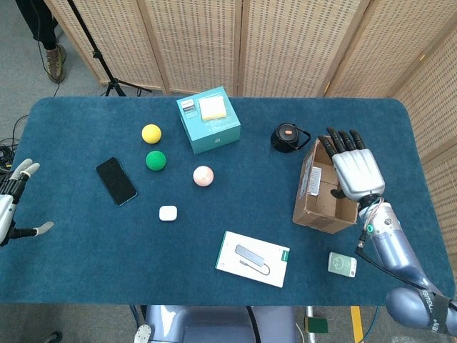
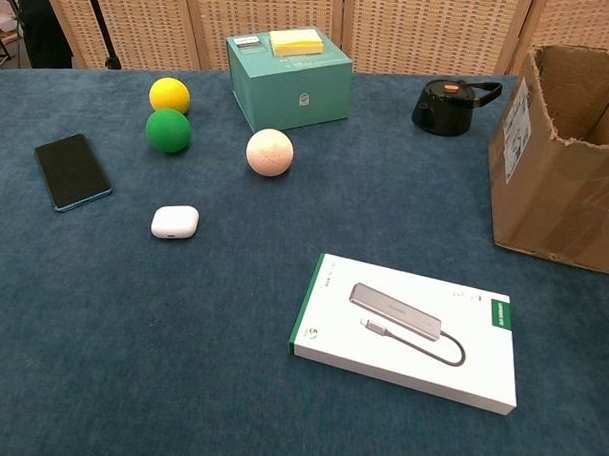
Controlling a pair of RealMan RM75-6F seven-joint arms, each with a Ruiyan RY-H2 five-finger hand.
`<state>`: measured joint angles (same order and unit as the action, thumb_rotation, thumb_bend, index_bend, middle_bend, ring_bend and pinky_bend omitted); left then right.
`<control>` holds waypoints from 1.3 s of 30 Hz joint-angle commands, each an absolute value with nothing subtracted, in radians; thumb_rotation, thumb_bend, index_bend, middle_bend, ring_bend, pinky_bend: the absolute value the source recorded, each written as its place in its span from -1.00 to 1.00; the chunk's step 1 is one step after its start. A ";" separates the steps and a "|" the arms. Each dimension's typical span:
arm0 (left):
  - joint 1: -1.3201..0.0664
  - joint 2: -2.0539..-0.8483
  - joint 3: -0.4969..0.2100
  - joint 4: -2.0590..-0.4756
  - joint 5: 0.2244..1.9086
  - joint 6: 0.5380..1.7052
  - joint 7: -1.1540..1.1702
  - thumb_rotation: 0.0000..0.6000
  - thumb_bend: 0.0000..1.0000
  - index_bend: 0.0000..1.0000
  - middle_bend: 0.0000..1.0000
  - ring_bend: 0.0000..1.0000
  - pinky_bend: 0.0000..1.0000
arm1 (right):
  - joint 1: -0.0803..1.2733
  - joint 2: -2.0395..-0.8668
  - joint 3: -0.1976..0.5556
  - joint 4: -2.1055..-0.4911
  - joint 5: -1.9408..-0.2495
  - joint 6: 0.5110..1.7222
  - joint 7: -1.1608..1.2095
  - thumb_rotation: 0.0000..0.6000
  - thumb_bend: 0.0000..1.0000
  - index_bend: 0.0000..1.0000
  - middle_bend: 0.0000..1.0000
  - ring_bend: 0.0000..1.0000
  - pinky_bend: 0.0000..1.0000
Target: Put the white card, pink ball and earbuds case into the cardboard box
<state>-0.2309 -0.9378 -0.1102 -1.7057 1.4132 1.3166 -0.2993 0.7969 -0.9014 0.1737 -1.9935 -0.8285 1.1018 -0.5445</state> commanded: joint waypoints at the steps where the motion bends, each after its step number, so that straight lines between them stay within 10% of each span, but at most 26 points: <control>1: -0.229 -0.937 -0.111 -1.709 1.414 1.321 -0.299 1.00 -1.00 -1.00 -1.00 -1.00 -1.00 | 0.715 -0.870 0.138 -2.023 -1.123 1.104 -0.390 1.00 -1.00 -1.00 -1.00 -1.00 -1.00; 10: -0.227 -0.933 -0.111 -1.705 1.418 1.326 -0.310 1.00 -1.00 -1.00 -1.00 -1.00 -1.00 | 0.788 -0.969 0.157 -2.034 -1.302 1.021 -0.422 1.00 -1.00 -1.00 -1.00 -1.00 -1.00; 39: -0.250 -0.906 -0.123 -1.666 1.352 1.228 -0.398 1.00 -1.00 -1.00 -1.00 -1.00 -1.00 | 1.275 -1.685 0.285 -1.288 -0.609 0.758 -0.646 1.00 -1.00 -0.88 -0.96 -1.00 -0.84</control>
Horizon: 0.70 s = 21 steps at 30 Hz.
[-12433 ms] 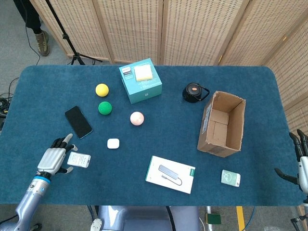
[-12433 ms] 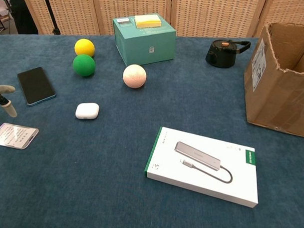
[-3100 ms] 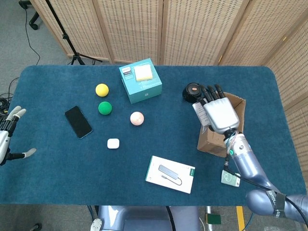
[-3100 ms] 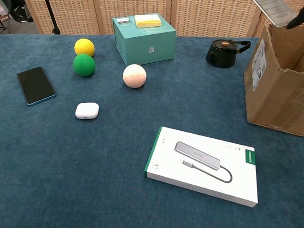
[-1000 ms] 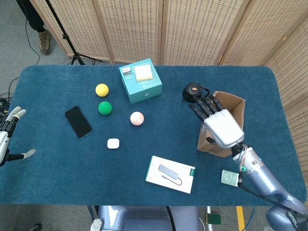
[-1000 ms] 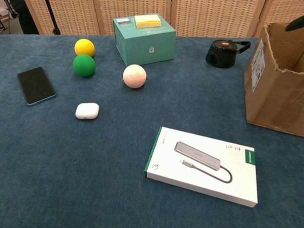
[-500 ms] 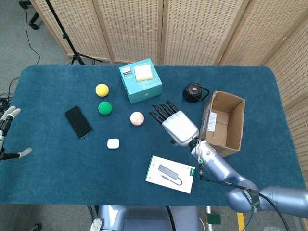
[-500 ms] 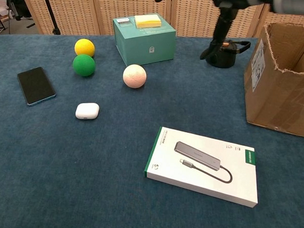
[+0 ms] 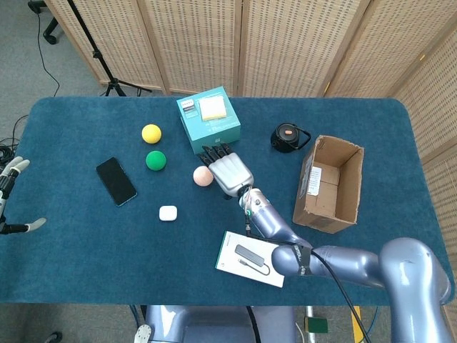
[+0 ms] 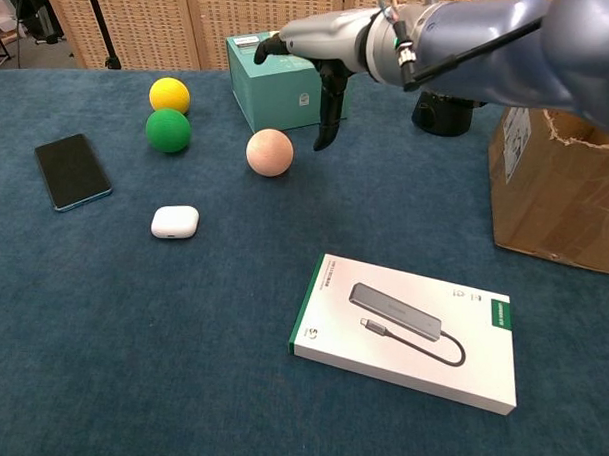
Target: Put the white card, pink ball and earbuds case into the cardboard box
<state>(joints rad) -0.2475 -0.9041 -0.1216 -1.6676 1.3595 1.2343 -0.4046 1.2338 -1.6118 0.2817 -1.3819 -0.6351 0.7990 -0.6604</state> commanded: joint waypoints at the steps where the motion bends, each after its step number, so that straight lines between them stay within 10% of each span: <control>1: -0.252 -0.907 -0.123 -1.664 1.346 1.223 -0.395 1.00 -1.00 -1.00 -1.00 -1.00 -1.00 | 1.281 -1.703 0.287 -1.261 -0.610 0.750 -0.635 1.00 -1.00 -0.87 -0.95 -1.00 -0.80; 21: -0.265 -0.922 -0.138 -1.639 1.263 1.165 -0.365 1.00 -1.00 -1.00 -1.00 -1.00 -1.00 | 1.366 -1.991 0.304 -0.745 -0.728 0.548 -0.432 1.00 -1.00 -0.53 -0.63 -0.70 -0.49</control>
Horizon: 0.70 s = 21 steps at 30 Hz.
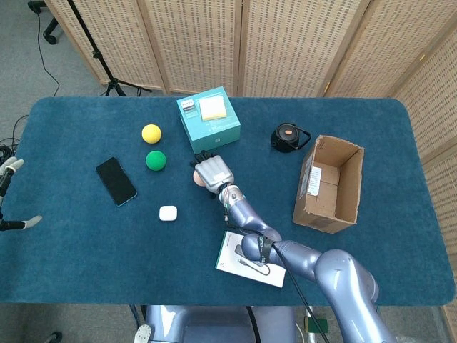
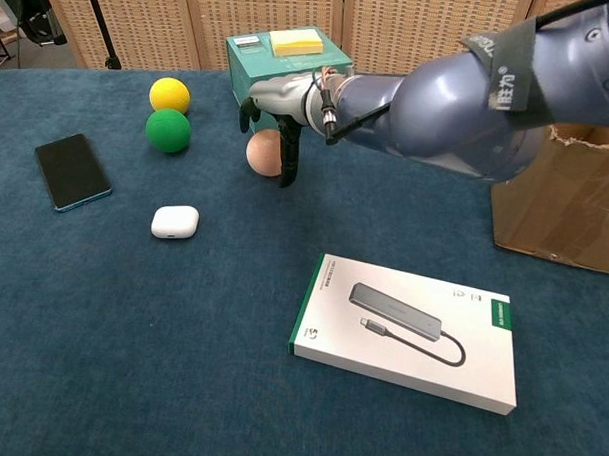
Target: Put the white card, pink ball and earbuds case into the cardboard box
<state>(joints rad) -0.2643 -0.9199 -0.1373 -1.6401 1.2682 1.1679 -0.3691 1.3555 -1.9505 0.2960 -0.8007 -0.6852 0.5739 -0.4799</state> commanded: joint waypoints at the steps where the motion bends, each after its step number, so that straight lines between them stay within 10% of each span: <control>1: -0.265 -0.922 -0.139 -1.639 1.262 1.164 -0.364 1.00 -1.00 -1.00 -1.00 -1.00 -1.00 | 1.367 -1.997 0.305 -0.732 -0.737 0.543 -0.422 1.00 -1.00 -0.51 -0.60 -0.66 -0.46; 13: -0.270 -0.928 -0.142 -1.634 1.252 1.147 -0.356 1.00 -1.00 -1.00 -1.00 -1.00 -1.00 | 1.364 -2.096 0.299 -0.525 -0.923 0.535 -0.255 1.00 -0.22 0.00 -0.05 -0.14 0.14; 21: -0.267 -0.929 -0.140 -1.640 1.265 1.153 -0.350 1.00 -1.00 -1.00 -1.00 -1.00 -1.00 | 1.316 -2.035 0.286 -0.594 -1.067 0.629 -0.123 1.00 -0.03 0.09 0.03 -0.10 0.18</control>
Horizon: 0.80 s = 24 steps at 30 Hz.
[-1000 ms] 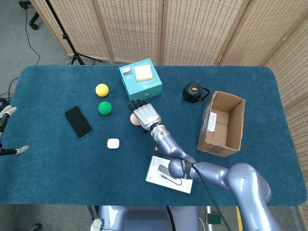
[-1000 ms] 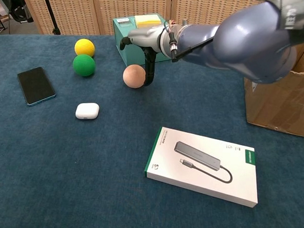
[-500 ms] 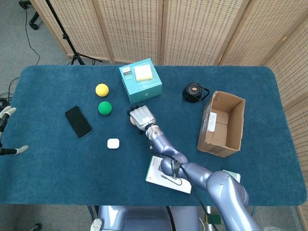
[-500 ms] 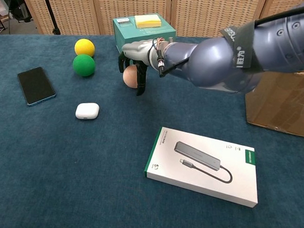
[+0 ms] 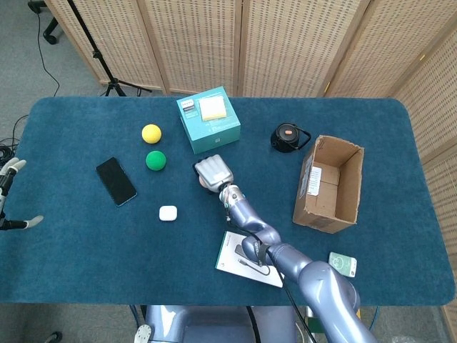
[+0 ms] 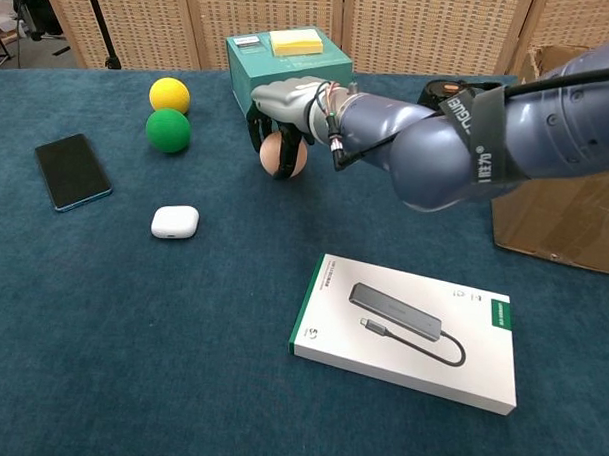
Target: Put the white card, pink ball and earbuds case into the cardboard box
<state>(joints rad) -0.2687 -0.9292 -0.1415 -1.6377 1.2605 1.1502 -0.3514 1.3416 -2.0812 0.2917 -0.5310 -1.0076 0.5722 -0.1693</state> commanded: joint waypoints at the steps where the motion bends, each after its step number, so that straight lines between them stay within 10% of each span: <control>1: -0.267 -0.929 -0.140 -1.642 1.267 1.153 -0.350 1.00 -1.00 -1.00 -1.00 -1.00 -1.00 | 1.310 -2.013 0.287 -0.625 -1.082 0.647 -0.115 1.00 0.00 0.08 0.03 -0.10 0.18; 24: -0.270 -0.936 -0.122 -1.693 1.330 1.181 -0.294 1.00 -1.00 -1.00 -1.00 -1.00 -1.00 | 0.954 -1.149 0.293 -1.572 -1.118 0.950 -0.319 1.00 0.03 0.09 0.03 -0.10 0.18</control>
